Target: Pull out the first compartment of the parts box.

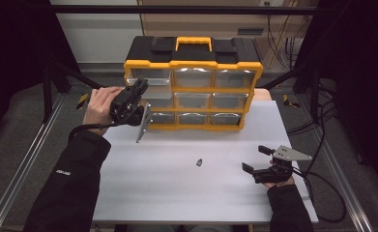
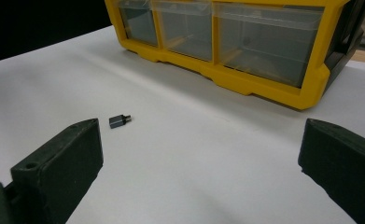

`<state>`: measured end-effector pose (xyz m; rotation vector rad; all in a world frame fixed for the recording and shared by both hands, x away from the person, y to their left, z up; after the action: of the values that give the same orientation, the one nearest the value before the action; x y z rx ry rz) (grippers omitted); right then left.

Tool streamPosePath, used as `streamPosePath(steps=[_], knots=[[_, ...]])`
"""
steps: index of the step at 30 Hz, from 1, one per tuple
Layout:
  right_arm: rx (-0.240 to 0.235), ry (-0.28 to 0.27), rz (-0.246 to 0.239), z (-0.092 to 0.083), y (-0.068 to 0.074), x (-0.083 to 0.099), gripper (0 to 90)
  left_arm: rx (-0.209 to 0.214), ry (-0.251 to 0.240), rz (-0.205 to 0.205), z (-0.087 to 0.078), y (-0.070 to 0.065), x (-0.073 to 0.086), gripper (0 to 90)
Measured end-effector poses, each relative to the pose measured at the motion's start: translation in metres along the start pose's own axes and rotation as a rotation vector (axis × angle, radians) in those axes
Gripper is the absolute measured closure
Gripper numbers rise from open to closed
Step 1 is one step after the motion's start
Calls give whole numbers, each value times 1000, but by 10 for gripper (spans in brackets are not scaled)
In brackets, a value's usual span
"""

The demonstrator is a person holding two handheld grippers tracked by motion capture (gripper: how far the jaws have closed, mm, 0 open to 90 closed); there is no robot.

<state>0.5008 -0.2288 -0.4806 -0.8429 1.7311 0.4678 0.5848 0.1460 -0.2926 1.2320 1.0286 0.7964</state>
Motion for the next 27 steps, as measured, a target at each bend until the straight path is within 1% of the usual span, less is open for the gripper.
streamPosePath(steps=[27], knots=[[0,2,1,1,0,0,4,-3,-13,4,-12,-1,-5,788]])
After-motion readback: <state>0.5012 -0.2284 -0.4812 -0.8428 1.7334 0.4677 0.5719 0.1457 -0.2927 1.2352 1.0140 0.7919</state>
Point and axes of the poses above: each handheld gripper's, and its own axes: z roughly forward along the jaws, x roughly out of its underside, y roughly to its left, the point moved 7 cm from there along z, roughly forward along the jaws, and after that the axes turned 13 degrees about -z, right-handed, at the moved point
